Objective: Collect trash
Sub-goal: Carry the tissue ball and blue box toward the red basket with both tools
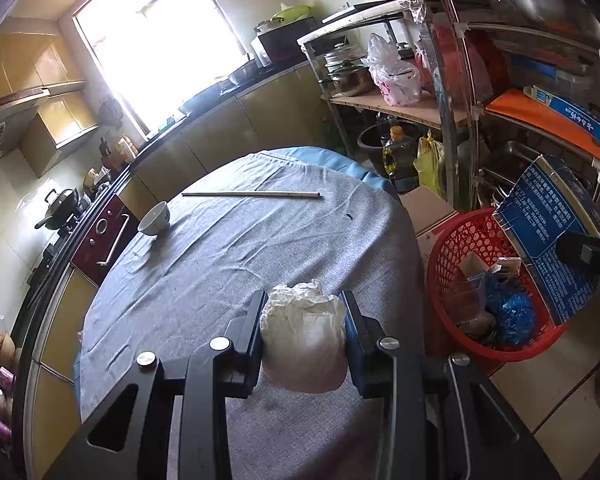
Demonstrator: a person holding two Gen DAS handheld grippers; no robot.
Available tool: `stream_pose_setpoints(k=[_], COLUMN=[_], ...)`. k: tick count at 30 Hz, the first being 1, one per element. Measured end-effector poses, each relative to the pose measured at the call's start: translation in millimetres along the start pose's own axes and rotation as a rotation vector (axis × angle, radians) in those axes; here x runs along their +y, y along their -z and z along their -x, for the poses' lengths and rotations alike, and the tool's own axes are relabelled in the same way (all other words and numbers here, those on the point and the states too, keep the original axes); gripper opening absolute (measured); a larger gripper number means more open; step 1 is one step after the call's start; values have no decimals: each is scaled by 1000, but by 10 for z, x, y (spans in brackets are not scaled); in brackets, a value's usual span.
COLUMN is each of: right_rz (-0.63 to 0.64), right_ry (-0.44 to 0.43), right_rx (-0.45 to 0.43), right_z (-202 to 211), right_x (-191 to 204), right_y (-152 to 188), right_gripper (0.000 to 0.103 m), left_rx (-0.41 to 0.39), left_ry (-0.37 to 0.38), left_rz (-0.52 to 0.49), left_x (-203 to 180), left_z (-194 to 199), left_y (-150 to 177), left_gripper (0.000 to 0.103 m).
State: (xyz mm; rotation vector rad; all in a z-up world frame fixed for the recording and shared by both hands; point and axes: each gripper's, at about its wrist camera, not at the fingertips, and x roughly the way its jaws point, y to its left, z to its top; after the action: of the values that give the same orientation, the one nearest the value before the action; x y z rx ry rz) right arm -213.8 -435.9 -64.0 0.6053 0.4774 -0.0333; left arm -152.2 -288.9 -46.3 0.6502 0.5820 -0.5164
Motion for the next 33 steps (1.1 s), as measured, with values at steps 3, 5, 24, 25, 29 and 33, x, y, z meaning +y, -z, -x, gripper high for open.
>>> stream_pose_setpoints(k=[3, 5, 24, 25, 29, 33], right_rz=[-3, -7, -27, -27, -31, -27], right_ry=[1, 1, -1, 0, 0, -3], right_rx=[4, 5, 22, 22, 23, 15], right_z=[-6, -6, -29, -30, -38, -27], right_x=[-17, -39, -93, -94, -106, -121], right_y=[17, 25, 61, 62, 66, 74], right_gripper=[43, 43, 43, 43, 44, 44], left_rx=[4, 6, 31, 32, 36, 42], left_ry=[3, 6, 24, 24, 27, 32], left_rz=[-11, -15, -38, -39, -45, -52], left_x=[-27, -45, -124, -124, -149, -175], left_z=[-11, -11, -45, -49, -57, -74], left_y=[6, 13, 53, 52, 56, 62], left_gripper=[38, 38, 38, 38, 38, 38])
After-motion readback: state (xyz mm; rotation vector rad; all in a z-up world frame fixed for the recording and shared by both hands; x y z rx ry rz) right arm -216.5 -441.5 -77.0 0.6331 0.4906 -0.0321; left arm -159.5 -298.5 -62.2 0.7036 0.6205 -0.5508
